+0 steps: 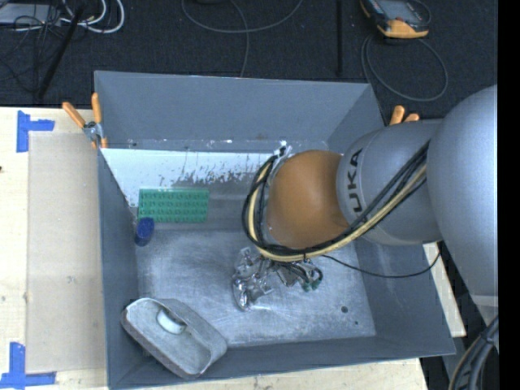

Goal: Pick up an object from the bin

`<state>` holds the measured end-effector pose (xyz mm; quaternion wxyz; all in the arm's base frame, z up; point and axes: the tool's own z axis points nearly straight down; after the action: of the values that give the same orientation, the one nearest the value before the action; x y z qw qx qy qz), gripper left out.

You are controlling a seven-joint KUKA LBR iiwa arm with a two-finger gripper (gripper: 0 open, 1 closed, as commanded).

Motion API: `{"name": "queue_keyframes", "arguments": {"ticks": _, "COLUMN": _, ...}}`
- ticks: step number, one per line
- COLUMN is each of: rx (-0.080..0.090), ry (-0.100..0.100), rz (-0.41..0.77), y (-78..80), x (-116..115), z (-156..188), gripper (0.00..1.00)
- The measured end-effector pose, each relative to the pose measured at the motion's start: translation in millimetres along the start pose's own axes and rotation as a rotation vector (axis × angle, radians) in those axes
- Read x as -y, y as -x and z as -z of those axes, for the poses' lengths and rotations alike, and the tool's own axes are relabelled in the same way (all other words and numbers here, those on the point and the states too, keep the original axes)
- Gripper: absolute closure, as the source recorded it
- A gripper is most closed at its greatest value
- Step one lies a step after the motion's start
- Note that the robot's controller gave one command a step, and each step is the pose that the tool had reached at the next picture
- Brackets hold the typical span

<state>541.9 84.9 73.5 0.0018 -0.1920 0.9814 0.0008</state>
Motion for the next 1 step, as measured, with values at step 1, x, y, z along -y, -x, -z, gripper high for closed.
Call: {"name": "queue_keyframes", "arguments": {"ticks": 1, "rx": 0.004, "ry": -0.003, "rz": 0.149, "y": 1.7, "x": 8.8, "z": 117.6, "gripper": 1.0}}
